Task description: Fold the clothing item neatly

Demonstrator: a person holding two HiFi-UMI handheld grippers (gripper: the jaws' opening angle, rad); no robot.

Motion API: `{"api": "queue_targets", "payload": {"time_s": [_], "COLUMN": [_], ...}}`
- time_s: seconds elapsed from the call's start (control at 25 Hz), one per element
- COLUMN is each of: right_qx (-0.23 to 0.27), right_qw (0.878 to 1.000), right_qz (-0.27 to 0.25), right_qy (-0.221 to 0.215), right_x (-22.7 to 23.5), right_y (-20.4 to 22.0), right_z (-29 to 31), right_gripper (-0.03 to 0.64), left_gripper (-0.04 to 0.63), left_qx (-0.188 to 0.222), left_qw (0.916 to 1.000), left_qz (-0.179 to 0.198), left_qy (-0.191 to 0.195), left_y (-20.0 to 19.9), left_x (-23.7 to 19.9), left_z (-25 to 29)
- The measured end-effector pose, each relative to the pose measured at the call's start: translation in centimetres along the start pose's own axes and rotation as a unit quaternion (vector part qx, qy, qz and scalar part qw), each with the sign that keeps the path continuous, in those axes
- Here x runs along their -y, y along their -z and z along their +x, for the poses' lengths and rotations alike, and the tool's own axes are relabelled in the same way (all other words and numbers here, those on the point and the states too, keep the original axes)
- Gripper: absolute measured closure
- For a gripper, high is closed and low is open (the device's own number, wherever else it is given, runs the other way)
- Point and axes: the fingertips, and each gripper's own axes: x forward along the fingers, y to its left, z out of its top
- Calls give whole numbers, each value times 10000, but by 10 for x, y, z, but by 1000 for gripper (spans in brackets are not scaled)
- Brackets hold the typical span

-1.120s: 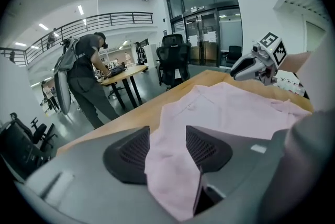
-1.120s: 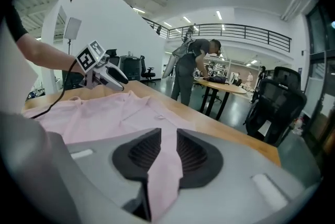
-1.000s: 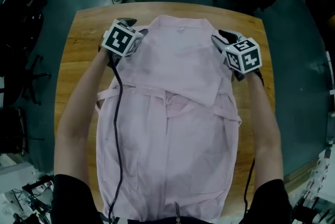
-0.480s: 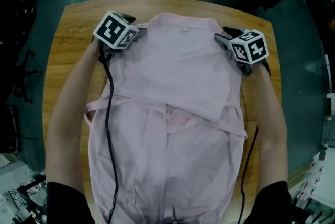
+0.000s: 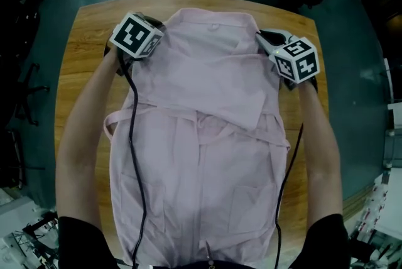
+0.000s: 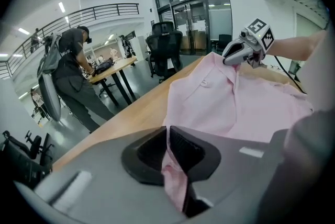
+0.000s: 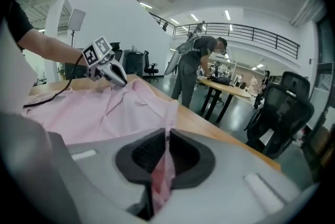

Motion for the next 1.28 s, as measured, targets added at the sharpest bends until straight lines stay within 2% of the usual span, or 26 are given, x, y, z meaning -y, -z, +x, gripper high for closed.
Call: {"api": "queue_targets", "payload": {"time_s": [0.24, 0.44, 0.64, 0.8, 1.0, 1.12, 1.28], "right_qx": [538, 853, 1058, 972, 439, 102, -465], "right_qw": [9980, 9953, 9923, 9916, 9916, 9884, 9804], "right_qz": [-305, -455, -576, -682, -826, -1060, -1605], "right_qy": [98, -46, -296, -517, -892, -1085, -1044], "right_x": [-21, -73, -136, -190, -258, -293, -310], "right_y": [-52, -72, -74, -53, 10, 47, 93], "right_z": [-78, -140, -204, -239, -243, -236, -223], "right_gripper": [589, 590, 590, 590, 590, 589, 589], "left_gripper": [570, 572, 572, 572, 572, 572, 572], "left_qx": [335, 234, 167, -92, -674, -992, -1035], "left_qw": [9988, 9989, 9991, 9996, 9973, 9946, 9934], "left_qz": [134, 87, -58, -191, -169, -141, -347], "left_qy": [-337, -393, -381, -175, 218, 289, 359], "left_y": [-31, -17, 8, 48, 113, 152, 176], "left_x": [21, 51, 102, 154, 217, 236, 245], "left_z": [-79, -153, -222, -251, -242, -231, -217]}}
